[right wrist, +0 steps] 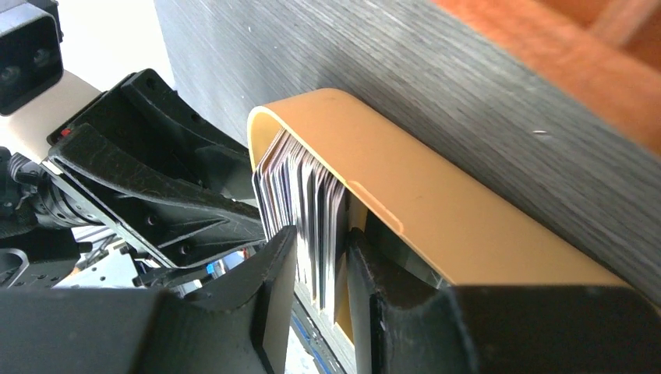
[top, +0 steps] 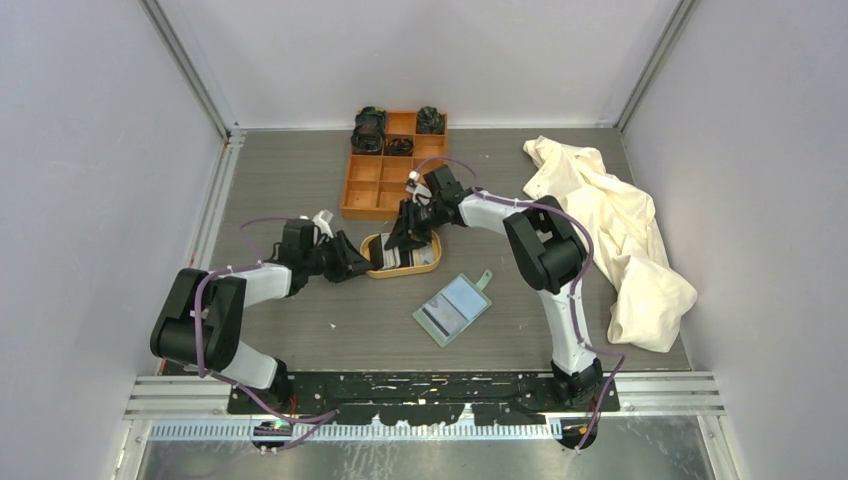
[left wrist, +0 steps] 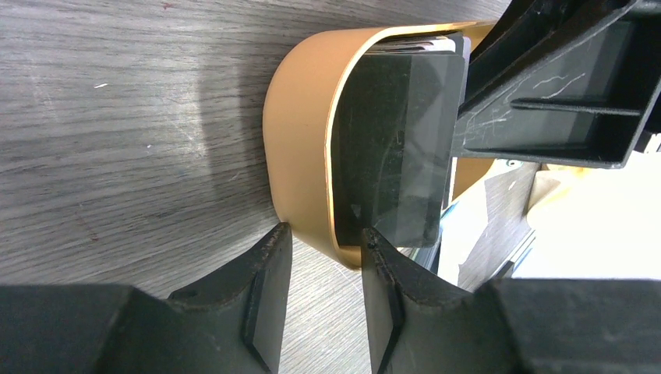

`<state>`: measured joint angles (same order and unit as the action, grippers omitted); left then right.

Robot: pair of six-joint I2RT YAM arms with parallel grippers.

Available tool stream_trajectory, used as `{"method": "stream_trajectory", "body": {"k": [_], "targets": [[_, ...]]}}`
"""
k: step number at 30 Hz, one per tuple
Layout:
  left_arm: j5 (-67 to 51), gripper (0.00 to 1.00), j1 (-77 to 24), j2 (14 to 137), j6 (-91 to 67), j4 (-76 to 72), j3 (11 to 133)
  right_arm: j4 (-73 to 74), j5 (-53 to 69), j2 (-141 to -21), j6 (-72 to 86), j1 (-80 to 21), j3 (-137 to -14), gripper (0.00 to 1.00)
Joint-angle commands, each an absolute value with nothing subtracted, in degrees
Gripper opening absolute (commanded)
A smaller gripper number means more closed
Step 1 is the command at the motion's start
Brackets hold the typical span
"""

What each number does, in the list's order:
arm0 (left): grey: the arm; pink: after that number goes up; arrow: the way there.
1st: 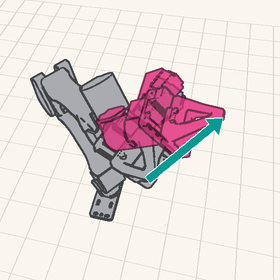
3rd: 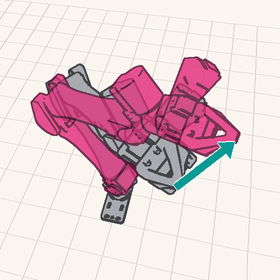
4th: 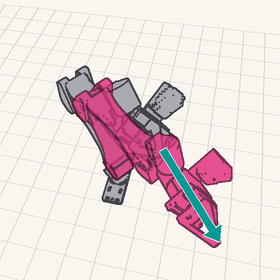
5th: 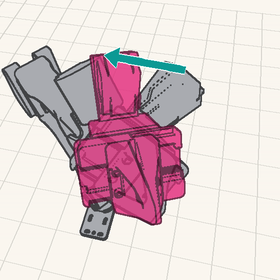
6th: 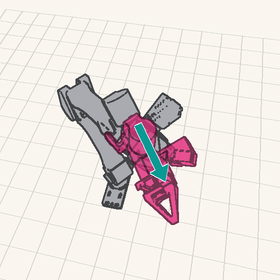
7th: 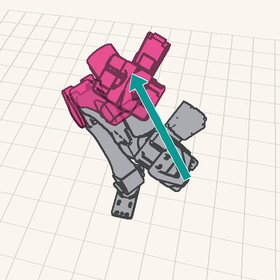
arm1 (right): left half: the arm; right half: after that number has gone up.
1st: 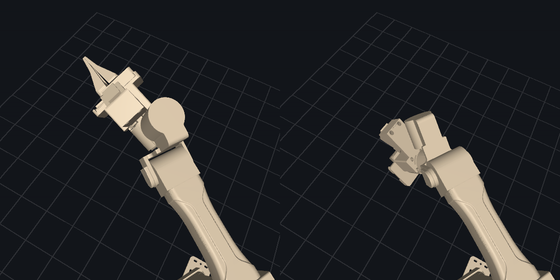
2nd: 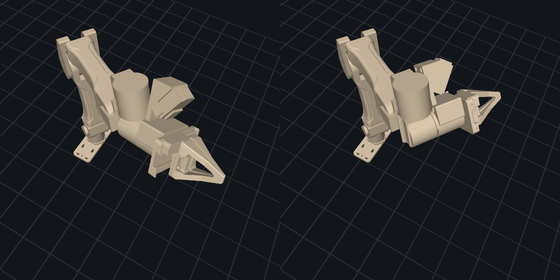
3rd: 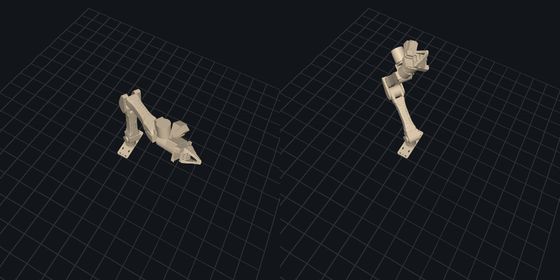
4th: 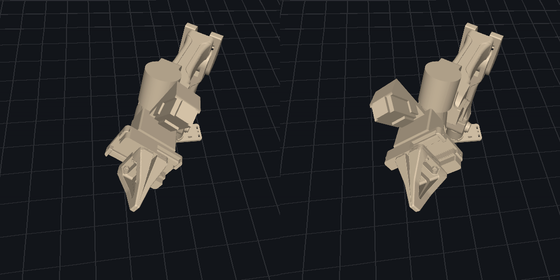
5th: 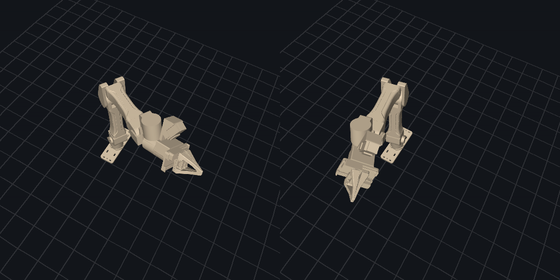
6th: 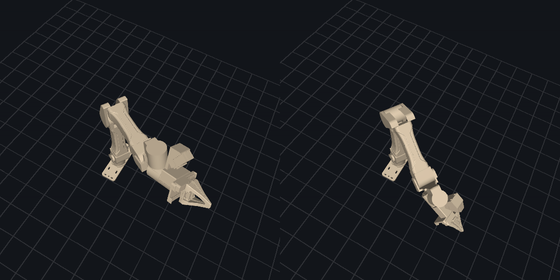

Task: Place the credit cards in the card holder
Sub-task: Pick up the credit card from the storage box.

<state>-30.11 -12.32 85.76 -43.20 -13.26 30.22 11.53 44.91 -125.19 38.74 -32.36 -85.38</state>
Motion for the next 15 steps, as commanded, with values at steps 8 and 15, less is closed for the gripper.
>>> {"method": "stream_trajectory", "body": {"k": [8,15], "targets": [[-32.4,0.38,-12.7,83.4,-43.4,-16.5,31.7,9.5,47.4,-121.0,39.1,-30.5,-85.0,0.34],[-32.5,0.38,-12.7,83.1,-43.4,-16.4,31.5,9.5,47.6,-120.5,38.9,-29.6,-83.9,0.31]]}}
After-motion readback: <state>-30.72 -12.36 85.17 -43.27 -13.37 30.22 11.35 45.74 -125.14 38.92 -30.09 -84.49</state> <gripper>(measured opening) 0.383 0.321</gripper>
